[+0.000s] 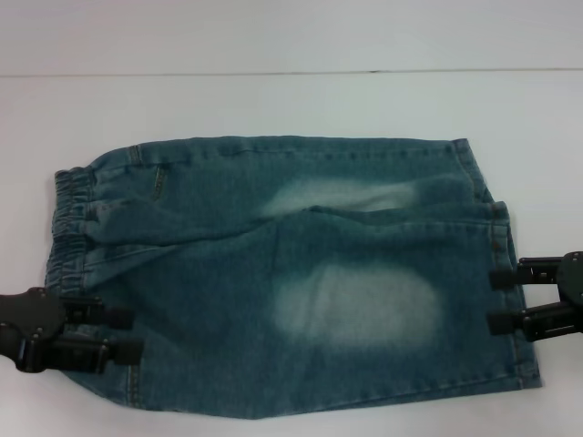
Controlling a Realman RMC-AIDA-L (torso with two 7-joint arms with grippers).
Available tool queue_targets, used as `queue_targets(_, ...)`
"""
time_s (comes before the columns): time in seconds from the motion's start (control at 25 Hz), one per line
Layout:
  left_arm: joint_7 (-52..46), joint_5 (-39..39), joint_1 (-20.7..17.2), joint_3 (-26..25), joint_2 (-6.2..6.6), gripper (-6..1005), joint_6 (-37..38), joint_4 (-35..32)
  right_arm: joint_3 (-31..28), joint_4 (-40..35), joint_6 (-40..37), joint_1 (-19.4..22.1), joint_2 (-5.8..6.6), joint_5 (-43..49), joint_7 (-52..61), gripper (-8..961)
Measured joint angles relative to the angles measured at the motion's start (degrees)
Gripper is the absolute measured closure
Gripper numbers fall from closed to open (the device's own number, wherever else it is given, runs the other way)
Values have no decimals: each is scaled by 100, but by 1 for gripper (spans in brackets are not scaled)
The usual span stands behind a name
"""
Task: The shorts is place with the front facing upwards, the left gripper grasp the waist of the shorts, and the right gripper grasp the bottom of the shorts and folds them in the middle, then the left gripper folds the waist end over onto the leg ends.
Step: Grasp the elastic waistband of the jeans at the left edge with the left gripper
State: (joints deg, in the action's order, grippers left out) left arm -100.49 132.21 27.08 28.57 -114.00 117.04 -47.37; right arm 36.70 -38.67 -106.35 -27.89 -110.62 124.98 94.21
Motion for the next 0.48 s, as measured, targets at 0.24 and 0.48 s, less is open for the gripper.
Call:
queue_targets(0.24,-17,24,41,0,1,276,-11,0,10,0,0,1,-3,0,0,8)
queue_targets(0.48,-34,193,51,-32,27,280,-81,-13,8,0,2,3,-3,0,0,8)
